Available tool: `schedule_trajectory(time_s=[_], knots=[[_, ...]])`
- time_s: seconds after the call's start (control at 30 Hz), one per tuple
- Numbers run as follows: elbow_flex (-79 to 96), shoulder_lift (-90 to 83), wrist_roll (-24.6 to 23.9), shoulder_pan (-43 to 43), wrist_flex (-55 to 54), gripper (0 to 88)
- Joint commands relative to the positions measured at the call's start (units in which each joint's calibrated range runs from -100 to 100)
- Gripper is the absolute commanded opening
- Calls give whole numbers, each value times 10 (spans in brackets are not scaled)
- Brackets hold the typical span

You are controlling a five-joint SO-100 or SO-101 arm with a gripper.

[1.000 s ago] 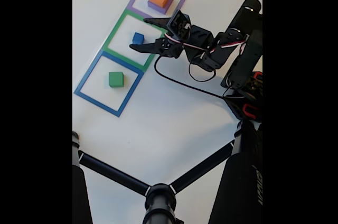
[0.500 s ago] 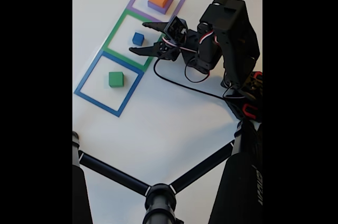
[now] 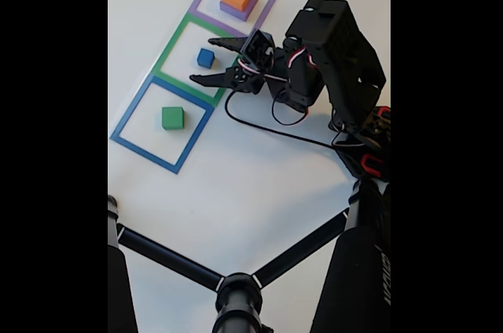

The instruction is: Tower of hanoi

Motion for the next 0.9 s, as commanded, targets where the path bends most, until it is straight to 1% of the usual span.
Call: schedule_trajectory(time_s=[0.0,0.17,0.5,0.67,0.87], knots=[[-16,3,5,-7,-4,258],[-22,6,5,-13,6,242],[-17,2,5,-22,14,173],[-17,-1,5,-23,23,124],[-15,-6,5,-29,31,91]])
